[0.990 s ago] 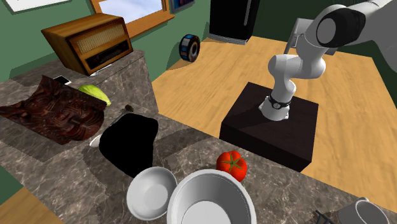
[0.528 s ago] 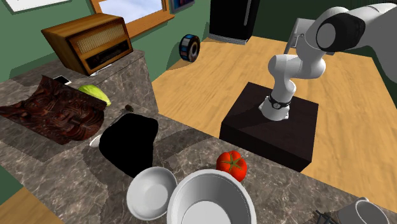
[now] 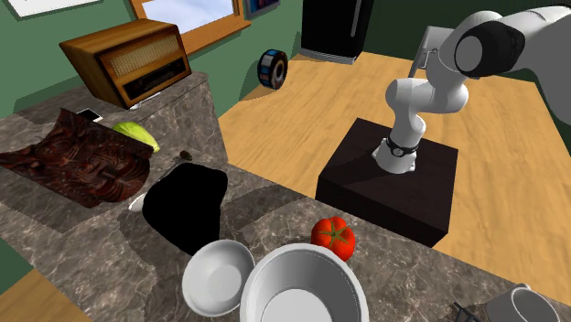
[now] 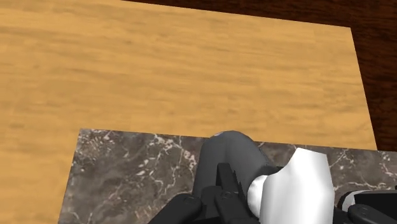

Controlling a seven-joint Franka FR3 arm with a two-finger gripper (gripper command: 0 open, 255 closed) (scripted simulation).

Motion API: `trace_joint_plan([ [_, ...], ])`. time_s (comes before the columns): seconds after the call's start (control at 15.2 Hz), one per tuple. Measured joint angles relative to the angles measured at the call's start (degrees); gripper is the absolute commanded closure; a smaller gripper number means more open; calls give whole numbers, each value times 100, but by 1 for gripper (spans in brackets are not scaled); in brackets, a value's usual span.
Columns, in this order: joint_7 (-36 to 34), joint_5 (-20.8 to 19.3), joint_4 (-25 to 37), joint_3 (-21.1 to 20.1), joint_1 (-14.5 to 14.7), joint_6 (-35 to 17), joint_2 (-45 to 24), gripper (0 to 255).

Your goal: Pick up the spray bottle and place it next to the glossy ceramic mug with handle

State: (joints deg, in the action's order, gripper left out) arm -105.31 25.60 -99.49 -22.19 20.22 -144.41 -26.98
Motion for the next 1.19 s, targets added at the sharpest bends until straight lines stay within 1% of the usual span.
trace_joint_plan([
  [0.2, 11, -49, 128, 35, 67, -133, -117, 255],
  [0.33, -14, -7, -28, 13, 79, -301, -36, 255],
  [0.4, -17, -45, 71, 34, 95, -288, -94, 255],
  [0.46, 64, 10, 11, 5, 13, -245, -46, 255],
  [0.53, 30, -32, 105, 37, 26, -128, -80, 255],
  [0.59, 71, -10, 67, 29, 10, -128, -56, 0],
  [0.66, 154, 25, 26, 21, -42, -191, -50, 0],
  [0.73, 175, 30, 14, 26, -46, -407, -101, 0],
  [0.86, 300, 161, -314, -35, -162, -1335, -82, 0],
  [0.92, 193, 110, -321, 8, -74, -1640, -99, 0],
  [0.99, 102, 47, -260, -16, -65, -1663, -124, 0],
  [1.06, 83, -11, -146, -43, -141, -1433, -157, 0],
  [1.12, 60, -73, -20, -53, -253, -852, -126, 0],
  [1.19, 128, -39, -97, -122, -357, -340, -80, 0],
])
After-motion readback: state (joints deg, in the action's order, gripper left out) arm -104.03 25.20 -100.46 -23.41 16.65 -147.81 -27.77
